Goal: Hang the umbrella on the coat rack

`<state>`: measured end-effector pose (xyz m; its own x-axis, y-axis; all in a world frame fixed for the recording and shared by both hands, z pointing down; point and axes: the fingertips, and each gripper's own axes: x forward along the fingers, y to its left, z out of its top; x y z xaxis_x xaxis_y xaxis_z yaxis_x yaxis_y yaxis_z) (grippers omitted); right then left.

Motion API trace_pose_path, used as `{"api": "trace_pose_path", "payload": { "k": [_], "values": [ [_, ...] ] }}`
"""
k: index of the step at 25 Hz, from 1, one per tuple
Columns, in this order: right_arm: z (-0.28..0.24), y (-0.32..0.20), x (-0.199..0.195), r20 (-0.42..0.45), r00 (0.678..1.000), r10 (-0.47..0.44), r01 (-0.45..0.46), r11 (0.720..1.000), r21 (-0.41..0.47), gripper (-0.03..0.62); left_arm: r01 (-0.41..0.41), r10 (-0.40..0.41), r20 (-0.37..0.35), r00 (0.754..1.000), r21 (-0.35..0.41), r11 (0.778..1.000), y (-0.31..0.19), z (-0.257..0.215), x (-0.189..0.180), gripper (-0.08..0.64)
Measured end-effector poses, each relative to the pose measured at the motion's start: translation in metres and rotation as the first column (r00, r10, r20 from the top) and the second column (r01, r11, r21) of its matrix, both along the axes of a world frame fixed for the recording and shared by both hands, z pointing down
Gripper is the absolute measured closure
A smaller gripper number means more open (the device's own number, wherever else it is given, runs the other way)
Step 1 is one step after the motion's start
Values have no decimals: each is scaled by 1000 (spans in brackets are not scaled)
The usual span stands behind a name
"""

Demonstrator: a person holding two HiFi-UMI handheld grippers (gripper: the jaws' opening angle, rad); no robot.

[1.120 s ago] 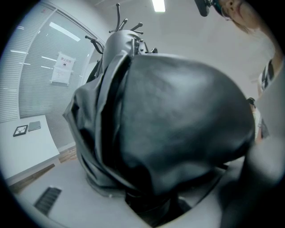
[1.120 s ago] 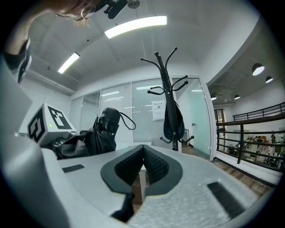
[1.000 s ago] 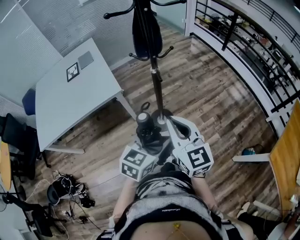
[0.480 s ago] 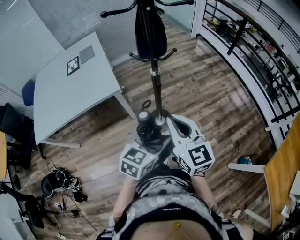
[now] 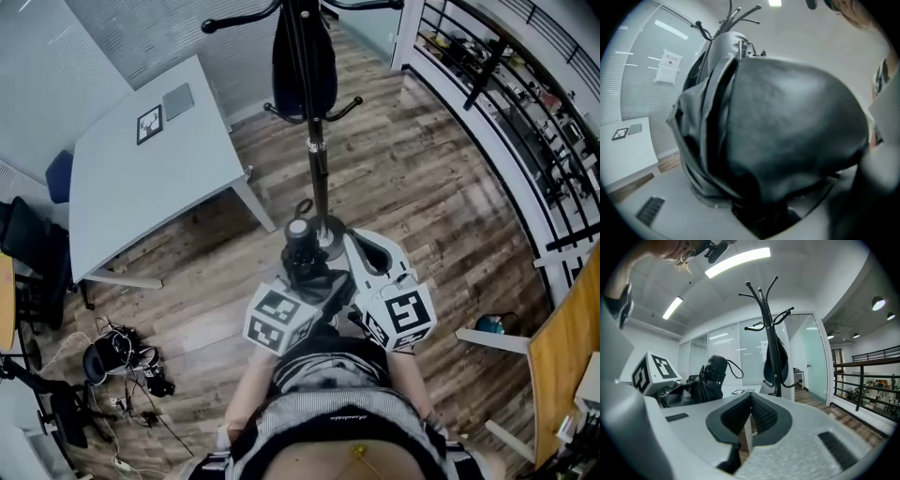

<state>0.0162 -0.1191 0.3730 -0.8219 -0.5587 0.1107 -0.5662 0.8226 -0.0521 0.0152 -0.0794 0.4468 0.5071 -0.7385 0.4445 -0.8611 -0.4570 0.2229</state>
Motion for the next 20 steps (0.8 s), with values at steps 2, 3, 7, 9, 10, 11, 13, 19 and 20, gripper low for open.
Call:
{"api": "trace_pose_path", "payload": {
  "k": [2,3,7,9,10,11,13,19,20],
  "values": [
    [0,-4,-3,-8,1000,8,-8,1000,3,589,-15,15,0,1000,-4,1000,-4,2,-2,311],
    [-1,-7,-3,-12,1000,14,-14,1000,6,589,-26,25,-5,1000,-7,1000,-6,2,-2,311],
    [-4,-19,-8,-8,999,37,-37,999,9,589,-63,63,-21,998,-8,998,-17,-2,-4,311],
    [-5,-25,-12,-10,999,47,-46,999,11,589,-82,82,-9,997,-4,997,-23,-3,-7,311],
    [-5,-27,-15,-12,999,51,-51,999,10,589,-92,92,-1,996,-3,996,-26,-3,-8,311],
    [-4,-28,-18,-13,998,55,-55,998,8,589,-102,102,4,995,-4,995,-28,-2,-10,311],
    [-3,-30,-23,-14,998,62,-62,998,6,589,-119,119,11,993,-7,993,-30,1,-14,311],
    [-5,-44,-33,-21,994,108,-108,994,9,589,-179,180,37,983,-20,984,-38,8,-28,311],
    [-5,-47,-34,-23,993,116,-116,993,8,589,-191,192,46,980,-24,981,-40,10,-30,311]
  ]
}}
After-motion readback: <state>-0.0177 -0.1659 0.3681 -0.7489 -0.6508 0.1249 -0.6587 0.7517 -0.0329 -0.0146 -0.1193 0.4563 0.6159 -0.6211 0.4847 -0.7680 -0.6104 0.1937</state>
